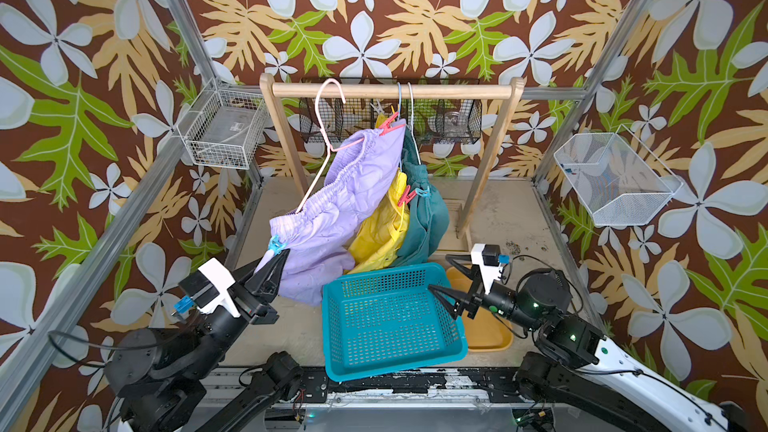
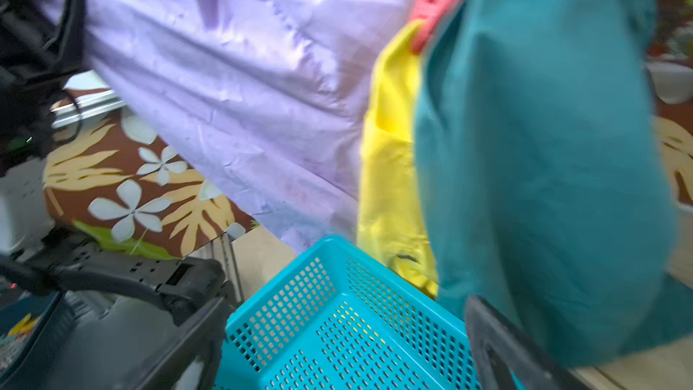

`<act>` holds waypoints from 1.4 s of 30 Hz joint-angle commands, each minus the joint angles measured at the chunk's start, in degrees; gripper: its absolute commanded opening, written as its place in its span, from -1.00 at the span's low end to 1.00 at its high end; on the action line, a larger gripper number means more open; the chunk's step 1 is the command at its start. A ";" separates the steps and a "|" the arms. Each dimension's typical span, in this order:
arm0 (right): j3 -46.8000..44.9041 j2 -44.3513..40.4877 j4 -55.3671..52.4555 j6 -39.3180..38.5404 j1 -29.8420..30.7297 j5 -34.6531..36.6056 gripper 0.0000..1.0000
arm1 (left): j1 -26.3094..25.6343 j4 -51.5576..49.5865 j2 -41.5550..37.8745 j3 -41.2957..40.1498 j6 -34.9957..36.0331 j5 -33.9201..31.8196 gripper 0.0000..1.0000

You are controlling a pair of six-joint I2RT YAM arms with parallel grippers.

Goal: Remove the clothespins securing shorts to the hanger
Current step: Adjust the shorts in the basket.

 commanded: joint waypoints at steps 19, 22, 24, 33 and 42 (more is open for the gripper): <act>-11.89 28.99 29.01 6.00 4.93 -2.81 1.00 | 0.00 6.80 6.43 15.82 -7.63 24.63 -1.00; -11.39 36.06 32.27 7.62 4.98 -3.82 0.99 | -0.02 6.22 6.44 14.68 -6.83 24.41 -1.00; -11.91 38.70 36.44 8.67 4.98 -4.54 0.98 | -0.05 4.93 6.73 14.76 -5.78 23.96 -1.00; -3.55 52.26 35.01 11.11 3.50 -4.35 1.00 | -5.38 2.47 10.17 10.37 1.42 17.18 -1.00; -0.16 56.68 36.40 14.12 -3.80 -6.61 1.00 | -6.20 6.37 10.36 3.49 9.25 16.20 -1.00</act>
